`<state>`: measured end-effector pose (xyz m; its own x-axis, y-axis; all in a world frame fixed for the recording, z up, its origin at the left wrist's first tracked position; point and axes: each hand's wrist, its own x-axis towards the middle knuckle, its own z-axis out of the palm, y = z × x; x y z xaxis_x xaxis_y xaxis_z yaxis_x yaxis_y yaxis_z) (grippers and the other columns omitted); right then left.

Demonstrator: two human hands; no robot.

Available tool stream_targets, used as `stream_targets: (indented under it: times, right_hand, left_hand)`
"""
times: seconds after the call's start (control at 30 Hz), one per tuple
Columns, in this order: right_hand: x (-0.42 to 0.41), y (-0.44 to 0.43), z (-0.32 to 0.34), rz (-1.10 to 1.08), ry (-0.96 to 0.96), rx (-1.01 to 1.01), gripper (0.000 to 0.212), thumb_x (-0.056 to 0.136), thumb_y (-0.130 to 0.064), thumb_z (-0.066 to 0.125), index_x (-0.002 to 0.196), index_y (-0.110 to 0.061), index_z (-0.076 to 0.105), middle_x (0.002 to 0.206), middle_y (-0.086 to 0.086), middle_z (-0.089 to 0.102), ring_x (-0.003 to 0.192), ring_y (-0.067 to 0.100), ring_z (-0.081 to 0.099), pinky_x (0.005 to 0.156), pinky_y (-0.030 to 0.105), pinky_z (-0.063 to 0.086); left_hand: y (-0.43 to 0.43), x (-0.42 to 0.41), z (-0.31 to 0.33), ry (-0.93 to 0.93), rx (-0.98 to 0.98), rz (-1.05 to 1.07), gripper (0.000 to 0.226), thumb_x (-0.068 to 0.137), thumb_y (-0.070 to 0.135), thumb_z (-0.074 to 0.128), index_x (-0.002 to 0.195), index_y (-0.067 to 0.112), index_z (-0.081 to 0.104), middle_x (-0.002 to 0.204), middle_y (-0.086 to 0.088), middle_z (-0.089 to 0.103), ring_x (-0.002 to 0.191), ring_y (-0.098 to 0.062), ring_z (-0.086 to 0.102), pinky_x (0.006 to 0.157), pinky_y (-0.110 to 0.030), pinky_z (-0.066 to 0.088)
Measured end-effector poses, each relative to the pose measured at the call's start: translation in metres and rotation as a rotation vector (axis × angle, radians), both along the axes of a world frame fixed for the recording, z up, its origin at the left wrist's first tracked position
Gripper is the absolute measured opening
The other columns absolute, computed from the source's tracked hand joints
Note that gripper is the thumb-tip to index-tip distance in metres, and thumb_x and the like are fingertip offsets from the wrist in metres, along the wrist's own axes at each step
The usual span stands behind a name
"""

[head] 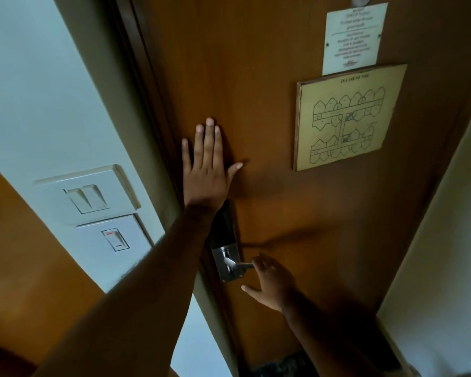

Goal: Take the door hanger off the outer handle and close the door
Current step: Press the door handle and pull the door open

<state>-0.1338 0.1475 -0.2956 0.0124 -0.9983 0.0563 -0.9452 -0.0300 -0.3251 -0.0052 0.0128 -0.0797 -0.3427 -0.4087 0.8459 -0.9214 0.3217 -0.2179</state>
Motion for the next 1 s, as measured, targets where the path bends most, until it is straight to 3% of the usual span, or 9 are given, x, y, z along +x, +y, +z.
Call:
stream_targets:
  times: [0.27,0.4,0.5,0.6,0.7,0.77,0.83,0.9,1.0]
  right_hand:
    - [0.005,0.072,0.002,-0.057,0.021,0.074,0.108,0.09,-0.072,0.057,0.166,-0.017,0.005,0.175,0.006,0.006,0.16,0.026,0.009,0.128,0.041,0.016]
    - [0.009,0.105,0.011,-0.09,0.054,0.106,0.111,0.09,-0.068,0.061,0.166,-0.015,0.001,0.175,0.008,0.004,0.16,0.027,0.01,0.129,0.042,0.016]
    - [0.008,0.126,0.023,-0.085,0.131,0.085,0.11,0.09,-0.063,0.064,0.166,-0.013,0.003,0.175,0.01,0.008,0.16,0.027,0.013,0.129,0.042,0.019]
    - [0.012,0.147,0.036,-0.086,0.192,0.101,0.107,0.089,-0.059,0.066,0.165,-0.011,0.008,0.174,0.011,0.013,0.16,0.027,0.012,0.127,0.041,0.021]
    - [0.024,0.17,0.056,-0.103,0.195,0.144,0.098,0.088,-0.046,0.07,0.162,-0.007,0.019,0.17,0.011,0.025,0.157,0.032,0.02,0.125,0.042,0.026]
    - [0.029,0.187,0.07,-0.084,0.245,0.156,0.095,0.089,-0.038,0.068,0.162,-0.002,0.018,0.171,0.016,0.021,0.158,0.036,0.017,0.128,0.042,0.016]
    - [0.034,0.21,0.091,-0.08,0.254,0.088,0.093,0.096,-0.033,0.064,0.164,-0.004,0.009,0.173,0.016,0.005,0.16,0.034,0.006,0.129,0.042,0.007]
    - [0.036,0.234,0.12,-0.092,0.237,-0.1,0.088,0.098,-0.023,0.063,0.164,-0.007,0.007,0.169,0.009,-0.003,0.16,0.028,0.002,0.131,0.046,0.012]
    - [0.048,0.264,0.173,-0.129,0.356,-0.318,0.089,0.097,-0.021,0.065,0.164,-0.006,0.008,0.171,0.011,0.001,0.159,0.028,0.004,0.13,0.047,0.019]
  left_hand:
    - [0.085,0.036,-0.037,0.168,0.137,-0.008,0.085,0.108,0.047,0.051,0.166,0.004,0.006,0.175,-0.016,0.007,0.162,-0.027,-0.006,0.132,-0.051,0.008]
    - [0.122,0.05,-0.058,0.327,0.238,-0.148,0.105,0.095,0.031,0.072,0.166,0.006,-0.001,0.175,-0.018,-0.002,0.164,-0.034,0.0,0.132,-0.052,0.014]
    - [0.149,0.059,-0.073,0.66,0.509,-0.367,0.114,0.093,0.026,0.075,0.166,0.019,-0.013,0.177,-0.005,-0.007,0.164,-0.027,0.005,0.129,-0.051,0.028]
    - [0.175,0.067,-0.082,0.935,0.755,-0.563,0.094,0.103,0.034,0.064,0.167,0.027,-0.005,0.177,0.001,0.007,0.163,-0.02,0.012,0.129,-0.053,0.027]
    - [0.199,0.075,-0.096,1.055,0.98,-0.699,0.081,0.106,0.044,0.051,0.167,0.027,0.001,0.176,0.002,0.013,0.162,-0.018,0.016,0.131,-0.048,0.025]
    - [0.217,0.075,-0.107,1.096,1.119,-0.753,0.083,0.105,0.05,0.047,0.167,0.024,0.0,0.175,-0.001,0.015,0.162,-0.02,0.018,0.129,-0.041,0.024]
    - [0.239,0.072,-0.117,1.184,1.271,-0.797,0.093,0.098,0.058,0.047,0.167,0.02,-0.003,0.176,-0.004,0.013,0.161,-0.021,0.017,0.127,-0.034,0.022]
    - [0.265,0.066,-0.127,1.261,1.368,-0.824,0.104,0.091,0.062,0.05,0.167,0.019,-0.007,0.176,-0.004,0.009,0.162,-0.022,0.015,0.127,-0.032,0.019]
    - [0.304,0.061,-0.142,1.246,1.415,-0.826,0.111,0.091,0.059,0.061,0.166,0.019,-0.01,0.175,-0.005,0.015,0.161,-0.026,0.021,0.132,-0.049,0.02]
